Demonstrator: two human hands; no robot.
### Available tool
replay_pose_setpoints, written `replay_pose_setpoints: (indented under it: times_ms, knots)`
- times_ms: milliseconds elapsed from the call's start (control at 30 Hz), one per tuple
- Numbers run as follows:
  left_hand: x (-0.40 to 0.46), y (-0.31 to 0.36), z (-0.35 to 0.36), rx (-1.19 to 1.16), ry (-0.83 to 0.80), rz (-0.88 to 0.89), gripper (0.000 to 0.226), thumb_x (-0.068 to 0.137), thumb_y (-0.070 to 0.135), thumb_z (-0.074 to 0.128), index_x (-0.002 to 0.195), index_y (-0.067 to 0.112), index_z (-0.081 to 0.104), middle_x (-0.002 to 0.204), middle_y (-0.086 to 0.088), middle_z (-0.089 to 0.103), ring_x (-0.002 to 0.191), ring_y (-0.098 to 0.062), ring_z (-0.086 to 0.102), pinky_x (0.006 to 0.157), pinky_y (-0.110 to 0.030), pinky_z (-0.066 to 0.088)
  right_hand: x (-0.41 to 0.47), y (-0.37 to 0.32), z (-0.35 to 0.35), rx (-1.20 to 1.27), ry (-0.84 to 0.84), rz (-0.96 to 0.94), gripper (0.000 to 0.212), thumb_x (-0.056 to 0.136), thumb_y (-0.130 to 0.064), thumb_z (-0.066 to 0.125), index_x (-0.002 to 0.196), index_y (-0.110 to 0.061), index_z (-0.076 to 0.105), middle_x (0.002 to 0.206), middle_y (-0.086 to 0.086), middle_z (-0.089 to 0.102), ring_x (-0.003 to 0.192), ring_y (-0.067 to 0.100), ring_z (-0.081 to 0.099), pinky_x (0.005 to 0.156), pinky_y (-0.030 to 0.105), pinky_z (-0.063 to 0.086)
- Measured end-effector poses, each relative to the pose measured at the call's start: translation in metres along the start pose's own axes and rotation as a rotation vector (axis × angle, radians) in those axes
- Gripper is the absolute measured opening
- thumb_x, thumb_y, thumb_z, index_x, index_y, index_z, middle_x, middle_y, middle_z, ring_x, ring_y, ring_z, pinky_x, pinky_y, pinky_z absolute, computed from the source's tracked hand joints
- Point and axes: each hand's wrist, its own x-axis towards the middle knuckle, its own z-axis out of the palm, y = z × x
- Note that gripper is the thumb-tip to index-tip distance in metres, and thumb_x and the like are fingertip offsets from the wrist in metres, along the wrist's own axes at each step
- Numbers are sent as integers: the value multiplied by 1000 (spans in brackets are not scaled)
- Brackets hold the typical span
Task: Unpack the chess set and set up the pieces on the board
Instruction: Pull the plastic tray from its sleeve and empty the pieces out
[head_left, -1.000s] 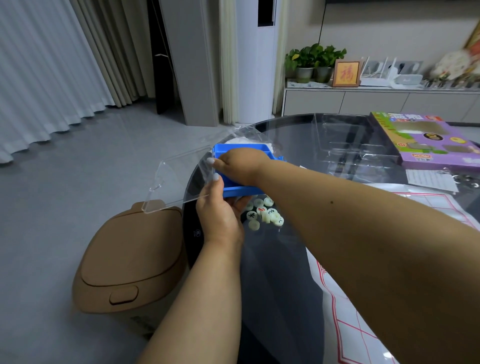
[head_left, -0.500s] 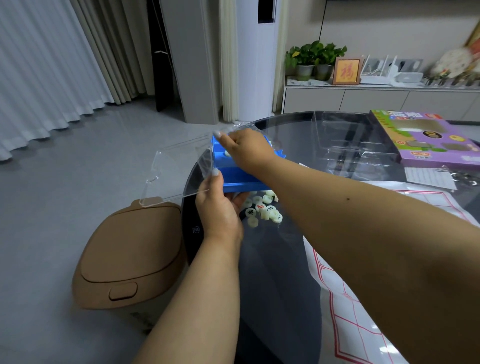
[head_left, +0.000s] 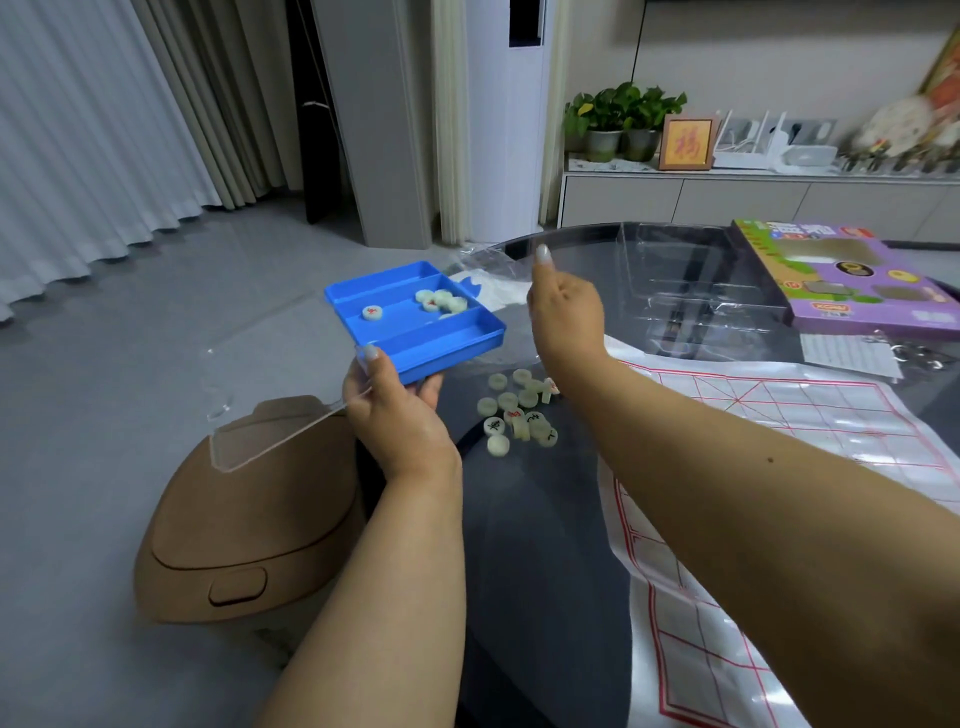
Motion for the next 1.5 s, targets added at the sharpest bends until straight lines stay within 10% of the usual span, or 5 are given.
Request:
replay_pose_setpoints:
  times_ms: [233,700,1033,1367,1500]
  knots:
    - [3,1,-1,-65,67,46,24,100,27,47,118,10,50,111,-11,64,100,-20,68,74,-34,59,-15,11,5,-552,-314,-226,55,101,-47,22,58,-16,36,56,-1,43,61,22,44,54,33,28]
    - [1,3,-3,-61,132,80,31,99,27,48,124,8,46,113,-14,62,103,-19,67,74,-31,58,-15,28,12,-971,-418,-472,47,100,-49,23,73,-17,45,74,0,49,70,24,49,59,30,30]
    - [3,1,-3,-59,113,89,37,99,27,49,128,4,46,110,-13,62,103,-21,67,73,-32,58,-8,30,11,-702,-472,-316,46,98,-37,42,57,-16,34,62,3,43,64,22,41,51,31,26]
    - [2,1,-3,-64,82,58,33,99,26,49,124,4,50,103,-9,66,98,-20,69,74,-34,59,6,1,-9,-61,-37,-73,25,89,-13,44,73,-3,61,69,7,58,67,18,50,66,33,43]
    - [1,-1,-2,-62,25,31,20,99,26,49,113,14,54,108,-7,66,96,-18,69,78,-37,59,5,-18,-2,-64,-205,-234,26,95,-20,39,96,-9,63,94,7,65,90,21,57,81,38,45]
